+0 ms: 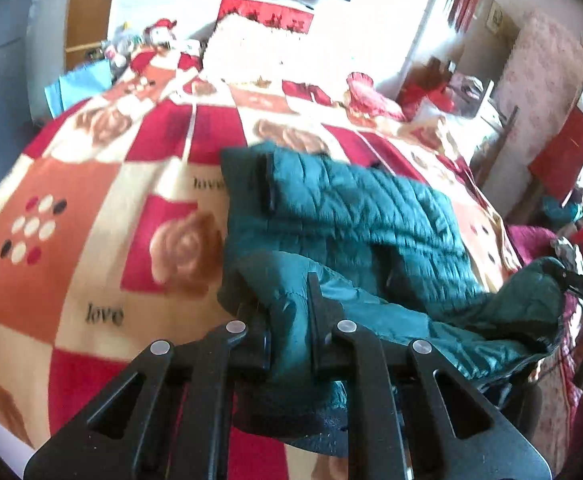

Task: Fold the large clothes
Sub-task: 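Grasp the hem with both tools and lift it toward the collar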

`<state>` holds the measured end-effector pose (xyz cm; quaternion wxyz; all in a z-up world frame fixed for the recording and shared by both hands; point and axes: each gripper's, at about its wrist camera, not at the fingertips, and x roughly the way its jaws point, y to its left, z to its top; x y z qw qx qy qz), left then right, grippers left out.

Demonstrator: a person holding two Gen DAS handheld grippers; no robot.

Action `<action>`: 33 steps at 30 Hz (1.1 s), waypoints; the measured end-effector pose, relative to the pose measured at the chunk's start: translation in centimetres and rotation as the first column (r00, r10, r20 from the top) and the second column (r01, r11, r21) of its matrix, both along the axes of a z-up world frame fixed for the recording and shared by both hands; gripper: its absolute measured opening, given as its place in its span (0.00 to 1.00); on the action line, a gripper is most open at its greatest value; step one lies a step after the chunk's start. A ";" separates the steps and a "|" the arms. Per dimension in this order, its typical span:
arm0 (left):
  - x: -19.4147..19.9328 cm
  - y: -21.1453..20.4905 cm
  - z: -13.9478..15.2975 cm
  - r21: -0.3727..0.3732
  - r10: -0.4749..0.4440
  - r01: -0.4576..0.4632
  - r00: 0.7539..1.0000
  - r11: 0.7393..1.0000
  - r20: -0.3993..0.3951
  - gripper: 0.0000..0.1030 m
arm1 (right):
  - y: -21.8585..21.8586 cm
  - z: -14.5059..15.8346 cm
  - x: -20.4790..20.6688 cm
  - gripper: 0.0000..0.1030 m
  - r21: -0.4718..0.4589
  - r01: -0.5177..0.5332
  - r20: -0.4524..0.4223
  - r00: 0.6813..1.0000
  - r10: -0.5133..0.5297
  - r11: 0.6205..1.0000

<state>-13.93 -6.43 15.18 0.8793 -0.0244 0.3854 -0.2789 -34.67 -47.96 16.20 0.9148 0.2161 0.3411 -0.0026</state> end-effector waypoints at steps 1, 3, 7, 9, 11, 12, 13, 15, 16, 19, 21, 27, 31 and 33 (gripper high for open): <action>0.4 -0.2 0.1 -0.002 0.006 -0.006 1.000 1.000 0.007 0.12 | -0.2 0.4 0.3 0.15 -0.007 0.008 0.004 1.000 -0.008 1.000; 1.1 -0.6 0.7 -0.009 0.021 -0.021 1.000 1.000 0.020 0.12 | -0.6 0.9 0.9 0.15 -0.020 0.017 0.011 1.000 -0.017 1.000; 2.9 -1.6 1.8 -0.024 0.056 -0.055 0.998 0.998 0.043 0.12 | -1.5 1.9 2.6 0.15 -0.036 0.045 0.024 0.999 -0.044 0.998; 3.8 -2.0 2.1 -0.030 0.070 -0.069 0.997 0.997 0.044 0.12 | -2.0 2.2 3.5 0.15 -0.048 0.060 0.025 0.998 -0.059 0.997; 4.7 -2.5 2.3 -0.031 0.081 -0.079 0.996 0.996 0.048 0.12 | -2.6 2.2 4.6 0.15 -0.055 0.076 0.021 0.997 -0.075 0.996; 5.1 -2.8 2.4 -0.030 0.085 -0.084 0.995 0.996 0.050 0.12 | -3.0 2.2 5.0 0.15 -0.052 0.082 0.020 0.997 -0.081 0.995; 5.5 -3.2 2.5 -0.028 0.090 -0.089 0.995 0.996 0.053 0.12 | -3.3 2.2 5.7 0.15 -0.050 0.090 0.017 0.996 -0.089 0.995; 6.4 -4.0 2.6 -0.030 0.101 -0.100 0.993 0.995 0.056 0.12 | -4.0 2.1 6.7 0.15 -0.051 0.105 0.015 0.994 -0.104 0.993; 6.7 -4.2 2.7 -0.031 0.106 -0.104 0.993 0.994 0.057 0.12 | -4.3 2.1 7.3 0.15 -0.053 0.111 0.013 0.994 -0.111 0.992; 8.2 -5.2 2.6 -0.024 0.123 -0.122 0.991 0.992 0.056 0.12 | -5.0 1.8 8.9 0.15 -0.078 0.134 0.003 0.991 -0.134 0.988; 9.1 -5.8 2.5 -0.014 0.131 -0.130 0.990 0.991 0.054 0.12 | -5.7 1.4 10.1 0.15 -0.073 0.152 -0.010 0.988 -0.153 0.986; 12.7 -7.2 2.0 -0.001 0.167 -0.167 0.986 0.986 0.030 0.12 | -7.2 1.0 13.1 0.15 -0.081 0.188 -0.035 0.981 -0.191 0.979; 14.8 -8.3 1.3 0.009 0.182 -0.182 0.983 0.983 0.007 0.12 | -8.3 0.9 15.4 0.15 -0.083 0.208 -0.048 0.976 -0.213 0.975; 16.1 -8.9 0.8 0.017 0.190 -0.190 0.982 0.982 -0.005 0.12 | -8.6 0.6 16.6 0.15 -0.094 0.214 -0.060 0.974 -0.220 0.972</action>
